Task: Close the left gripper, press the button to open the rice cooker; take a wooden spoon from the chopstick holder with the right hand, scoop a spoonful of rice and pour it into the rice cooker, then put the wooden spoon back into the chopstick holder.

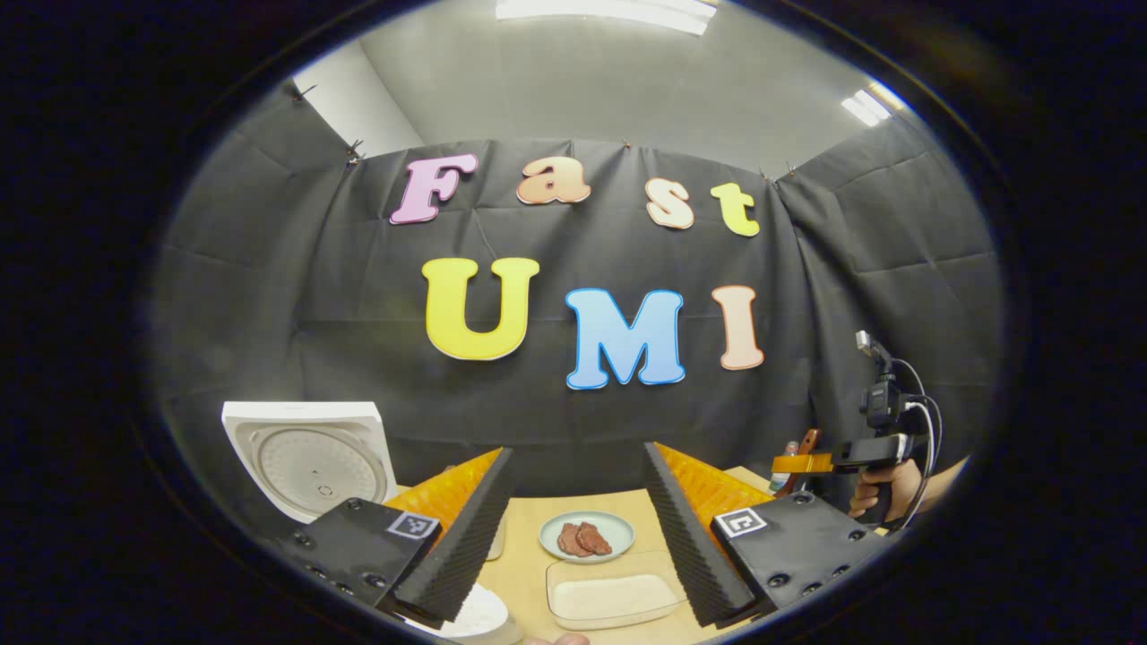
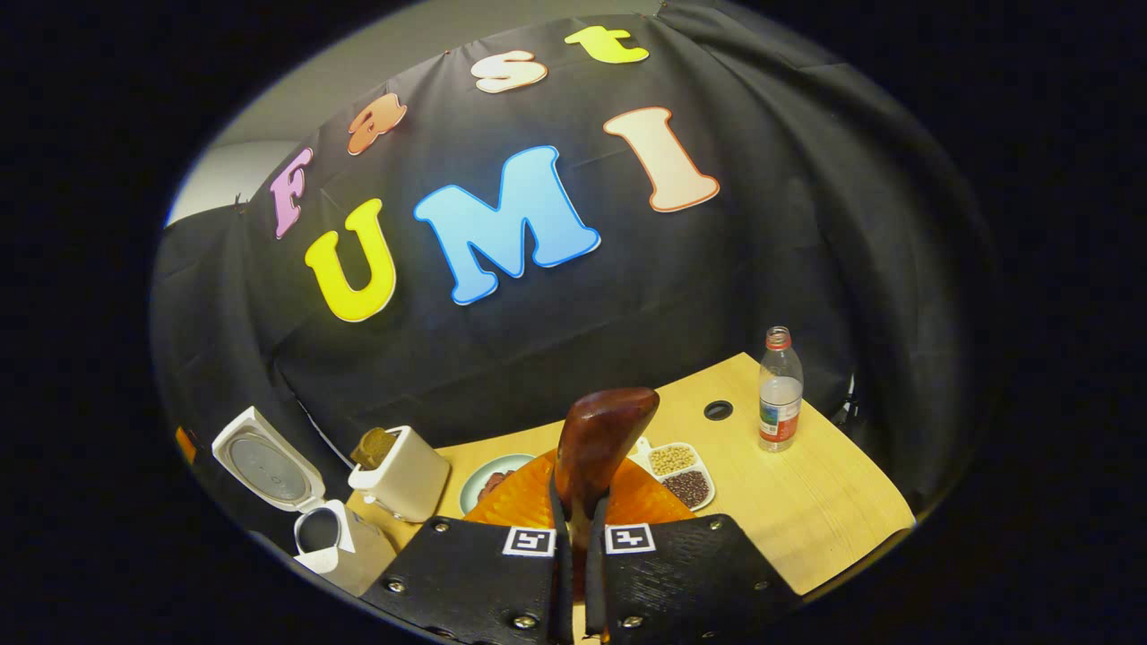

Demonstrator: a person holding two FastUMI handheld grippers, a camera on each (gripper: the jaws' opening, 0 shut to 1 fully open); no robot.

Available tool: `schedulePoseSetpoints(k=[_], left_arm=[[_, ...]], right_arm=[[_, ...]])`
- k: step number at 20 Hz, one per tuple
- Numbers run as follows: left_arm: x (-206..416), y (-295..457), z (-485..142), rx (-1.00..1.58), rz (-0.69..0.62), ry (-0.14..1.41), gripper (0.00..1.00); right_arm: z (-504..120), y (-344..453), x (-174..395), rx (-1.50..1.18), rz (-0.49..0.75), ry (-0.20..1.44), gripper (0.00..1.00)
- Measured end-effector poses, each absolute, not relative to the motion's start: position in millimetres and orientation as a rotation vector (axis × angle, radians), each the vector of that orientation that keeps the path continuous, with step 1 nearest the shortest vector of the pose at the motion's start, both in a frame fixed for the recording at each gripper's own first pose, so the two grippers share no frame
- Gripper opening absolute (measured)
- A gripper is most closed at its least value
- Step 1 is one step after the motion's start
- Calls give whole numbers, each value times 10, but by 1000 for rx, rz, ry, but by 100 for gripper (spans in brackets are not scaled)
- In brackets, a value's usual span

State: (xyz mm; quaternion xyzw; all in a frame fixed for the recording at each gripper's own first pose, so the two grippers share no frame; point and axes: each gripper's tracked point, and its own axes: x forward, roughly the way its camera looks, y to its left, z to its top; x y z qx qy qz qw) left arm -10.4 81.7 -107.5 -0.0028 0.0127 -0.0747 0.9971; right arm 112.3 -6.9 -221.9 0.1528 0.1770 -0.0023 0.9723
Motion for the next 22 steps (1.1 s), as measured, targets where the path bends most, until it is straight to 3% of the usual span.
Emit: schedulePoseSetpoints(k=[3,4,8,10,11,12,15,17,19,20,21,22], left_arm=[[-121,771,-1087,3,-156,34,99],[-126,791,-1096,10,-150,37,94],[-131,929,-1149,33,-98,59,99],[-159,1005,-1156,30,-80,64,99],[-169,1045,-1137,35,-68,66,94],[-185,1076,-1138,39,-56,70,98],[-208,1129,-1126,52,-29,74,95],[-218,1139,-1139,51,-22,72,96],[-229,1106,-1193,44,-22,81,94],[-216,1092,-1210,39,-25,84,95],[-204,1064,-1216,33,-31,85,96],[-190,1036,-1227,29,-39,83,96]], right_arm=[[-2498,-106,1145,272,-33,382,6],[-2612,-110,1151,267,-45,401,6],[-2979,-160,1166,219,-84,451,6],[-3115,-99,1177,216,-75,470,6],[-3171,-71,1190,216,-72,480,6],[-3250,-56,1205,214,-72,490,6],[-3353,26,1216,191,-50,507,6],[-3337,33,1200,174,-33,493,16],[-3196,-142,1226,142,-44,456,36],[-3126,-212,1211,114,-57,435,60],[-2994,-268,1159,93,-59,411,65],[-2916,-277,1144,77,-56,391,83]])
